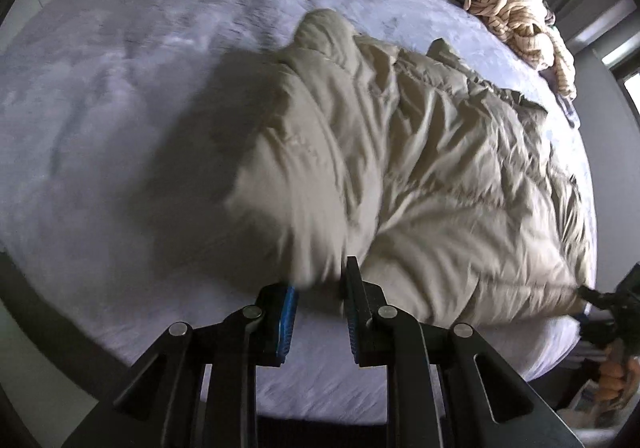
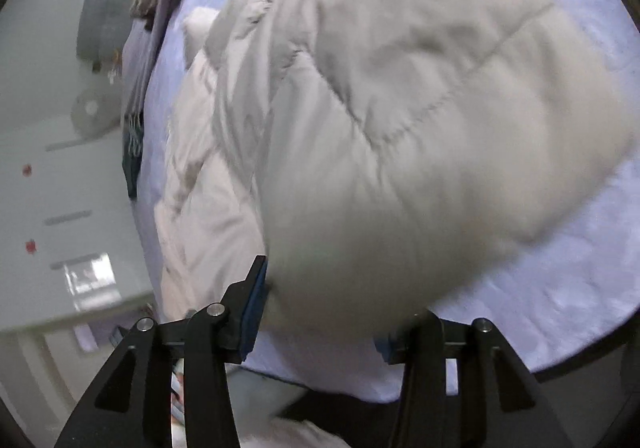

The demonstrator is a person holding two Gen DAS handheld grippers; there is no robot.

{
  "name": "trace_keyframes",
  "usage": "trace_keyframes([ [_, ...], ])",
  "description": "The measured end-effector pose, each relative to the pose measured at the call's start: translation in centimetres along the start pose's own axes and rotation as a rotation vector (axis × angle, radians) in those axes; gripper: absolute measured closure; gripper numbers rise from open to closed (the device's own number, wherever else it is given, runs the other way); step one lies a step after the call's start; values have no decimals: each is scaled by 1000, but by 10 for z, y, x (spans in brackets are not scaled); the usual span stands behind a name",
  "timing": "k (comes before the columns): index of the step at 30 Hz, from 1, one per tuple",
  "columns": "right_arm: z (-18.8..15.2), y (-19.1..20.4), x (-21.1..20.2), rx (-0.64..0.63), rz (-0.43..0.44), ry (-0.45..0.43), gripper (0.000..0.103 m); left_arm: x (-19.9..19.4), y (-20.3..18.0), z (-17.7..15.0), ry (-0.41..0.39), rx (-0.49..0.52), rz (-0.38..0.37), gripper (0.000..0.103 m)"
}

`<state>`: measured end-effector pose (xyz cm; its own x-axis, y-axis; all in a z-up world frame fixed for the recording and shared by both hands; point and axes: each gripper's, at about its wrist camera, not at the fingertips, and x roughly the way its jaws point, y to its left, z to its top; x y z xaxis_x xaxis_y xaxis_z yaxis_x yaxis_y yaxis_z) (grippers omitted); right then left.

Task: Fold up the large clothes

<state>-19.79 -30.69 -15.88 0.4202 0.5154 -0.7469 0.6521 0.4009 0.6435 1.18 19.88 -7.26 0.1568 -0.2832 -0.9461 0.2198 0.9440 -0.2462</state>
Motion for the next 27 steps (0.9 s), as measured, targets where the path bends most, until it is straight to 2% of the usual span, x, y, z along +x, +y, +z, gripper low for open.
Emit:
trace_keyframes([
  [2, -4, 4, -16, -73, -21, 2, 57, -20, 5, -3, -47, 16, 60, 81],
  [4, -9, 15, -32, -164, -26, -15, 70, -38, 7, 0, -107, 42, 93, 81],
  [7, -13, 28, -50, -251, -21, -86, 74, -43, 2, 17, -144, 66, 76, 81],
  [9, -3, 34, -54, -242, -75, -156, 74, -25, -4, 30, -104, 89, 51, 81],
  [11, 8, 35, -48, -228, -139, -190, 74, -7, -8, 36, -84, 118, 82, 81],
  [14, 25, 25, -30, -191, -282, -185, 74, 32, -9, 41, -20, 120, 136, 81],
  [15, 28, 18, -27, -179, -295, -179, 76, 43, -5, 39, 4, 104, 139, 81],
  [18, 35, -2, -18, -104, -277, -170, 77, 57, 3, 39, 42, 75, 129, 81],
  [21, 37, -12, -18, -54, -252, -166, 77, 49, -3, 41, 39, 92, 161, 81],
  [23, 35, -15, -23, -55, -255, -161, 74, 38, -10, 41, 26, 91, 153, 81],
  [27, 27, 5, -32, -134, -267, -164, 65, 19, -24, 36, -10, 84, 128, 81],
])
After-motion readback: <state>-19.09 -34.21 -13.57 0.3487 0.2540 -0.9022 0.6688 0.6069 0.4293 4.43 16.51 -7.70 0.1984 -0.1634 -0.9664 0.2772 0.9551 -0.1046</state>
